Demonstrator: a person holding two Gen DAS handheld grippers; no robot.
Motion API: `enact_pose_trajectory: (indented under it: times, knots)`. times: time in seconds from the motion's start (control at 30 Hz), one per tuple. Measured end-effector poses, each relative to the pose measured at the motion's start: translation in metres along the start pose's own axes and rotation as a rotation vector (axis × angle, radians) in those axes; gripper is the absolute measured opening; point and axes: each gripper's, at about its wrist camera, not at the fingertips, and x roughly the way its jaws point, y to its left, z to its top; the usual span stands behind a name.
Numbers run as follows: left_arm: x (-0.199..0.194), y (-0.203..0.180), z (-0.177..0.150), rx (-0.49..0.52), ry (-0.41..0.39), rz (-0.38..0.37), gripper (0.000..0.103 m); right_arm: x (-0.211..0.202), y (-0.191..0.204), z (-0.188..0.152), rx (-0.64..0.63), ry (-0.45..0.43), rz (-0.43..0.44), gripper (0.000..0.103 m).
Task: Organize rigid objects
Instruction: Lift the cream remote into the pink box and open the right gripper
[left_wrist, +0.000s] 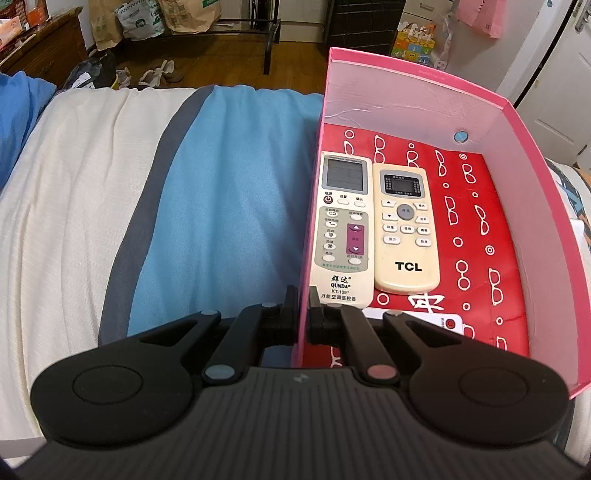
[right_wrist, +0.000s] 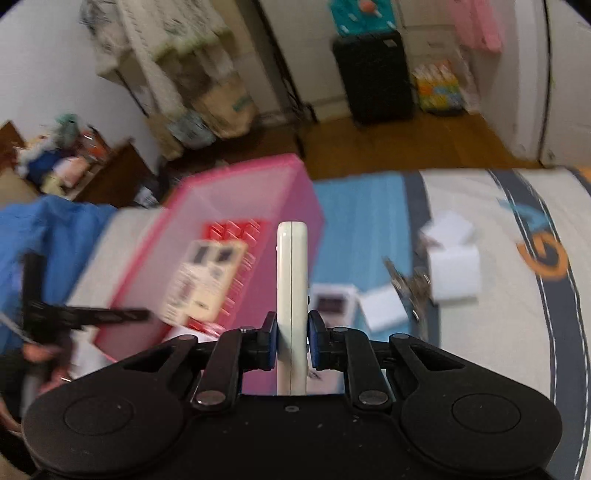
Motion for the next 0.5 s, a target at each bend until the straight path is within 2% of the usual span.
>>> enact_pose_trajectory:
  times: [0.1,0.27,0.43,0.5]
  knots:
    - [0.000,-0.001,0.000,0.005,-0.001,0.004,0.003,-0.012,0.023,0.013,-0.087,-0.038,0.021,0.020]
    - [0.000,-0.001,0.000,0.001,0.001,-0.002,0.003,-0.008,0.060,0.035,-0.214,-0.044,0.093,0.020]
    - [0.001,0.001,-0.001,-0.001,0.000,-0.008,0.003,0.030,0.078,0.056,-0.186,0.054,0.252,0.020]
    - [0.001,0.001,-0.001,-0.001,-0.002,-0.010,0.003,0.051,0.085,0.057,-0.220,0.083,0.245,0.020]
